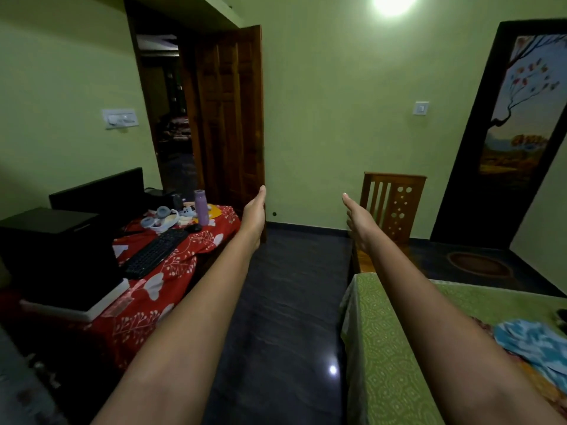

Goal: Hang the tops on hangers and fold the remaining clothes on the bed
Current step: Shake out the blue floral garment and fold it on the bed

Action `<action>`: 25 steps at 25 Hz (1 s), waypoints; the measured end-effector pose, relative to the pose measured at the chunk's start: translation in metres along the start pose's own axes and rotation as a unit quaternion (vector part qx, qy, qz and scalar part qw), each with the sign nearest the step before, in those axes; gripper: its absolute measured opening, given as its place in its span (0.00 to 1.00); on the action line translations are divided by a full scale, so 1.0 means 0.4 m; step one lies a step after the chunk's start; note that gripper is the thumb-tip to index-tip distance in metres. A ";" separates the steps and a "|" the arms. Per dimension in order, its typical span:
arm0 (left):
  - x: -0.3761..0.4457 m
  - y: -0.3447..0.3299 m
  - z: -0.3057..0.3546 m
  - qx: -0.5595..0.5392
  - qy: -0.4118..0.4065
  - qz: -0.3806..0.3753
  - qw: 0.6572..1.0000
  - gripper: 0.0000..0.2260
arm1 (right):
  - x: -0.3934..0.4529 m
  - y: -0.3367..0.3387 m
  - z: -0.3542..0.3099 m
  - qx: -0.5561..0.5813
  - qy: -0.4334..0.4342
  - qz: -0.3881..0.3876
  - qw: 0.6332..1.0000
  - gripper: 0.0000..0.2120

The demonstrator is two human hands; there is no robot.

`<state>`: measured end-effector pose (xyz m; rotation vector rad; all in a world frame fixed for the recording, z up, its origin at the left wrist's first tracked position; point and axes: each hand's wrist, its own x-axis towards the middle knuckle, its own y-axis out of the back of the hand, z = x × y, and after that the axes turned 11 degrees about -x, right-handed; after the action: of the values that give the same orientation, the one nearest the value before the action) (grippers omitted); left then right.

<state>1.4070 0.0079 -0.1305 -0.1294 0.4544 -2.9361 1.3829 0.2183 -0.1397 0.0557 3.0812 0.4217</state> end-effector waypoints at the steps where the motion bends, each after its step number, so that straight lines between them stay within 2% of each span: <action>1: 0.059 -0.014 -0.024 0.007 0.006 0.003 1.000 0.27 | 0.050 0.003 0.013 -0.003 -0.004 0.000 1.000 0.33; 3: 0.186 -0.044 -0.059 0.015 0.012 0.006 1.000 0.29 | 0.165 0.011 0.036 -0.007 -0.007 0.005 1.000 0.34; 6: 0.399 -0.100 -0.096 0.025 0.016 -0.009 1.000 0.31 | 0.366 0.035 0.059 0.008 -0.020 0.018 1.000 0.42; 10: 0.687 -0.198 -0.090 0.038 0.017 -0.051 0.998 0.30 | 0.614 0.099 0.008 -0.005 -0.013 0.063 0.998 0.32; 14: 0.969 -0.325 -0.046 0.062 -0.008 -0.104 0.993 0.30 | 0.871 0.178 -0.031 -0.007 0.007 0.128 0.992 0.34; 18: 1.180 -0.468 -0.118 0.087 0.005 -0.144 0.986 0.28 | 1.071 0.239 0.025 0.013 -0.021 0.138 0.990 0.38; 23: 1.399 -0.700 -0.225 0.062 0.021 -0.189 0.980 0.27 | 1.306 0.418 0.076 0.022 -0.030 0.179 0.983 0.44; 25: 1.464 -0.821 -0.243 0.057 0.022 -0.215 0.975 0.27 | 1.383 0.522 0.081 0.036 -0.020 0.210 0.977 0.39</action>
<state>0.7711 0.2406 -0.0870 -0.1677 0.2898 -3.3872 0.8379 0.4498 -0.1292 0.7152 3.0313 0.3120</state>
